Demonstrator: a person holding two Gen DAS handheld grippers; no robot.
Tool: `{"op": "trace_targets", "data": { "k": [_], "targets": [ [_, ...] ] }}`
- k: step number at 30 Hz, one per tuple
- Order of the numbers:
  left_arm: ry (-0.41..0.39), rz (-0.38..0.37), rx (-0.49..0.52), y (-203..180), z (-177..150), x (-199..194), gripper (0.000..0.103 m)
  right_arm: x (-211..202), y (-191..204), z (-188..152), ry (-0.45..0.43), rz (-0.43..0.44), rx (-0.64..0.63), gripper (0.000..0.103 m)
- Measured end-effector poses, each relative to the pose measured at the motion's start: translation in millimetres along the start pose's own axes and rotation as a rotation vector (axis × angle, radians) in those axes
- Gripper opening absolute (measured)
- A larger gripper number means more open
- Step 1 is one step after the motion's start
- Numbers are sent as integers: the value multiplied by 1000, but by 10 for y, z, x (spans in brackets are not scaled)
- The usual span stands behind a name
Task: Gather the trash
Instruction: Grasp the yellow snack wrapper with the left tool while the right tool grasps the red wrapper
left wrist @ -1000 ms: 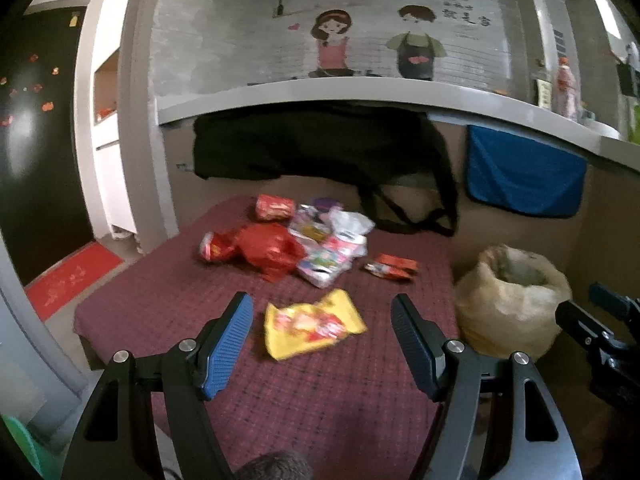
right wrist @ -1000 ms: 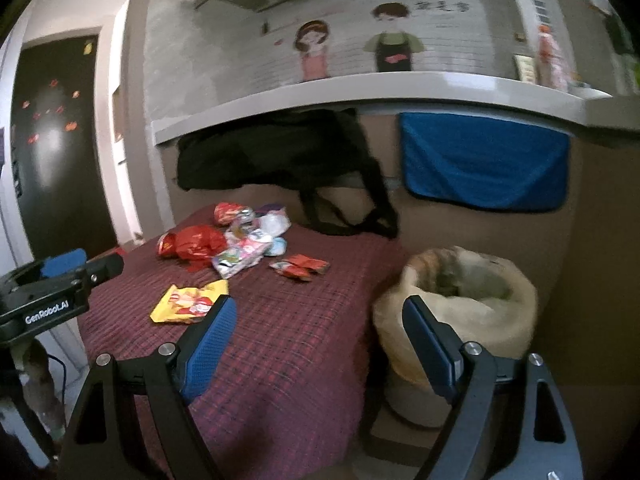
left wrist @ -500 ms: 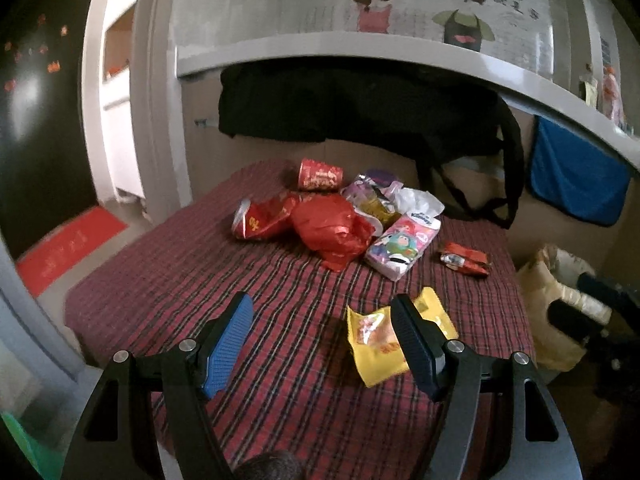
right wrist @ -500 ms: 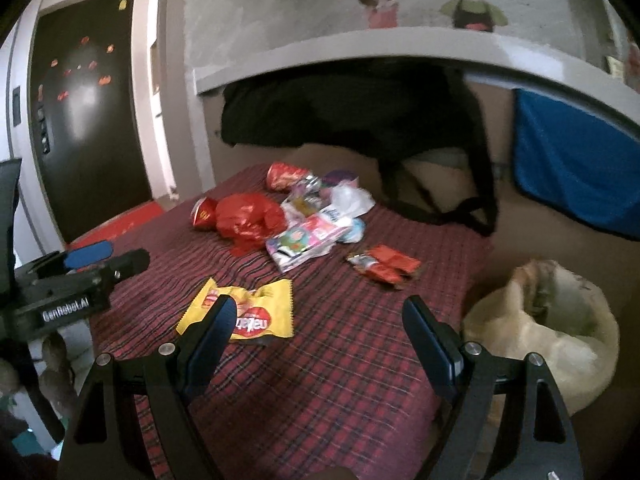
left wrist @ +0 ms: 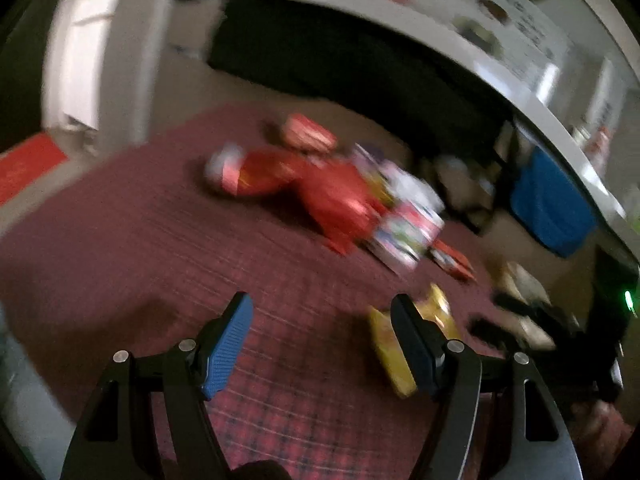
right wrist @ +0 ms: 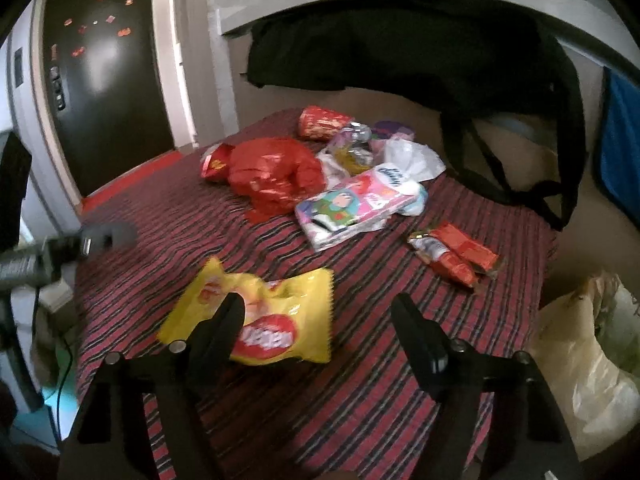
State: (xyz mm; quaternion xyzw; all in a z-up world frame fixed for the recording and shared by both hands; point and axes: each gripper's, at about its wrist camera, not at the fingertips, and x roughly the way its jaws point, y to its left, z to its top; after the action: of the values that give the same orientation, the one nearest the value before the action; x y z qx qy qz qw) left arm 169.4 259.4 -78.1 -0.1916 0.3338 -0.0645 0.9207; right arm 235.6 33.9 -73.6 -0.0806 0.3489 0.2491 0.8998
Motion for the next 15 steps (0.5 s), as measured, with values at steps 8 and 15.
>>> {"op": "trace_targets", "data": {
  "k": [8,15],
  "targets": [
    [155,-89,-20,-407,-147,531,71,-113,-543,-233,-11,-76,148,73],
    [181,16,-11,-610,-168,758,71,-187,-796,-497,-4,-26,251,73]
  ]
}}
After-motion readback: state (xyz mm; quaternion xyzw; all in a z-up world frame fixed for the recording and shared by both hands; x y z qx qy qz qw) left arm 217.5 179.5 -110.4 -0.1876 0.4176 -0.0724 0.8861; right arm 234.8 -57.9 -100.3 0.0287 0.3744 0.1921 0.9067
